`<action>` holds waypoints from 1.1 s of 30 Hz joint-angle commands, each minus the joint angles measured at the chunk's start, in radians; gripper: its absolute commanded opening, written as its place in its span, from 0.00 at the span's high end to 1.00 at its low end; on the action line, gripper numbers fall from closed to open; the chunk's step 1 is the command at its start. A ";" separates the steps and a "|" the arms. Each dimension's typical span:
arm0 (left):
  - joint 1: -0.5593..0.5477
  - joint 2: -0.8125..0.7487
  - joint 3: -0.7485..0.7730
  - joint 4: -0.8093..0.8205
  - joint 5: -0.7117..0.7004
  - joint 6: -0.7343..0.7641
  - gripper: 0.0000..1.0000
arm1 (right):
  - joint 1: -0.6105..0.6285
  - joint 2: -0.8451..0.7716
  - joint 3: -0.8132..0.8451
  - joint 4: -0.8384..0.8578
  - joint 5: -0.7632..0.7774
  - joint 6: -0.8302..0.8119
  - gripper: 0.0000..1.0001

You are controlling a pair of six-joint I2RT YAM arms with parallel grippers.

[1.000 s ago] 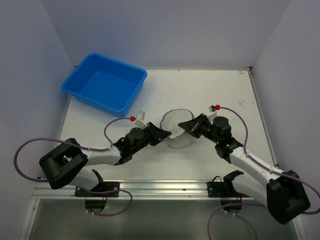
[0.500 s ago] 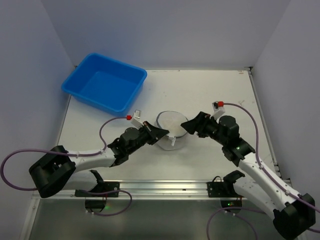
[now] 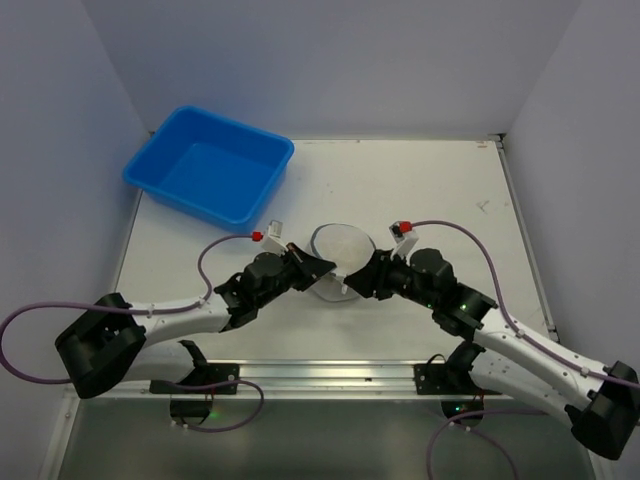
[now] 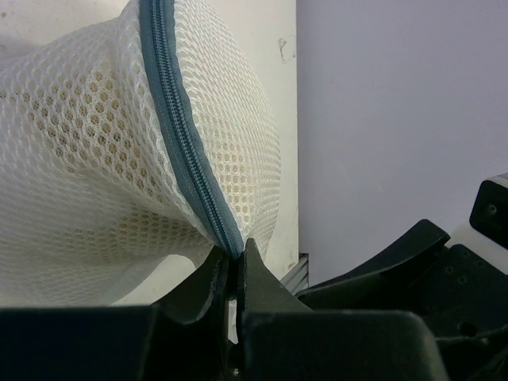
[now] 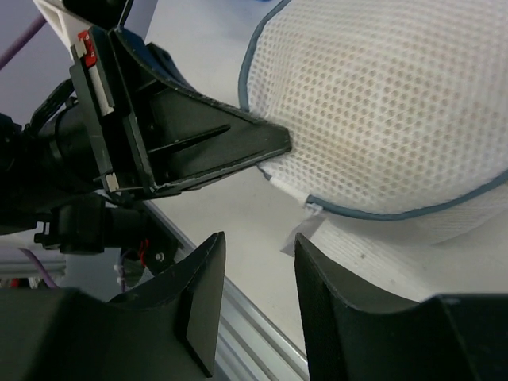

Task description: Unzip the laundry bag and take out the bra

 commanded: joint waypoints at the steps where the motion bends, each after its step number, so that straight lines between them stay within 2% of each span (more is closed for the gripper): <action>1: -0.001 0.019 0.038 -0.025 -0.038 -0.019 1.00 | 0.051 0.064 -0.015 0.135 0.027 0.050 0.58; 8: -0.003 0.017 0.049 -0.062 -0.036 -0.027 1.00 | 0.060 0.122 -0.103 0.266 0.092 0.148 0.65; 16: -0.003 0.017 0.047 -0.057 -0.027 -0.033 1.00 | 0.060 0.128 -0.157 0.319 0.143 0.175 0.68; 19: -0.001 0.017 0.044 -0.068 -0.036 -0.031 1.00 | 0.060 0.115 -0.140 0.282 0.151 0.177 0.68; 26: -0.001 0.022 0.047 -0.092 -0.069 -0.034 1.00 | 0.060 0.003 -0.117 0.220 0.135 0.189 0.66; 33: -0.001 0.039 0.070 -0.111 -0.053 -0.051 1.00 | 0.060 0.117 -0.104 0.307 0.042 0.197 0.65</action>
